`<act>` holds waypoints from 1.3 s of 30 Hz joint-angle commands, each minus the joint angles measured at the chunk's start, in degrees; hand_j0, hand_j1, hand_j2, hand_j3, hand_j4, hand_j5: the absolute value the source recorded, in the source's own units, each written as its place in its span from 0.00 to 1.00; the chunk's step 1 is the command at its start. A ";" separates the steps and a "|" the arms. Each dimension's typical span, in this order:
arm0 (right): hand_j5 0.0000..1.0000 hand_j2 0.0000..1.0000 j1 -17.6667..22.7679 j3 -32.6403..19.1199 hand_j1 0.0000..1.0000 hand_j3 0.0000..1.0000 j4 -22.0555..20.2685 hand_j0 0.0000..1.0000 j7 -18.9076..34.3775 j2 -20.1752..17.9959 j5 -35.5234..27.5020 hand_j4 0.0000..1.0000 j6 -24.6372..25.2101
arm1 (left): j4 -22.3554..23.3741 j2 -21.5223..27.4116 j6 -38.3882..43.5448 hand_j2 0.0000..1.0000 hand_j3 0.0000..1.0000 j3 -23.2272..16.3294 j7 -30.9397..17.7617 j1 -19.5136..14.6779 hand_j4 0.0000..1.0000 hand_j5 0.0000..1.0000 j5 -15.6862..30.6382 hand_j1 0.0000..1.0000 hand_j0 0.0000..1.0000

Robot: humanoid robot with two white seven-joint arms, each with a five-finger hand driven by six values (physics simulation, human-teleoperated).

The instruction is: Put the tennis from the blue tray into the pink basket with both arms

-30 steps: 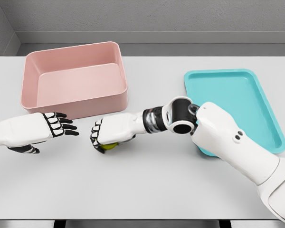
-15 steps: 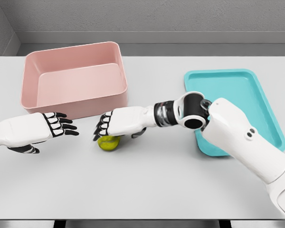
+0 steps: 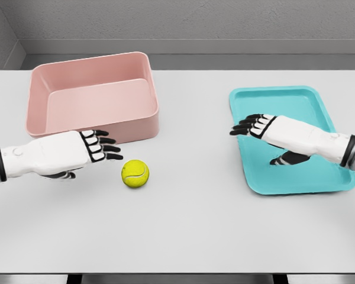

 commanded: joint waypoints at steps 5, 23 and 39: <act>1.00 1.00 8.27 -23.79 1.00 1.00 -0.56 1.00 -0.07 2.48 -9.99 1.00 0.35 | 0.00 -3.60 0.05 1.00 1.00 -7.68 0.02 -4.57 1.00 1.00 -2.11 1.00 1.00; 1.00 1.00 12.84 -22.21 1.00 1.00 -5.31 1.00 -0.07 10.39 -12.45 1.00 0.35 | 2.73 -7.65 0.05 1.00 1.00 -14.28 -0.34 -10.64 1.00 1.00 -2.55 1.00 1.00; 1.00 1.00 11.52 -19.04 1.00 1.00 -5.22 1.00 -0.07 12.59 -12.19 1.00 0.35 | 6.77 -11.08 0.05 1.00 1.00 -17.62 -0.42 -13.89 1.00 1.00 -2.55 1.00 1.00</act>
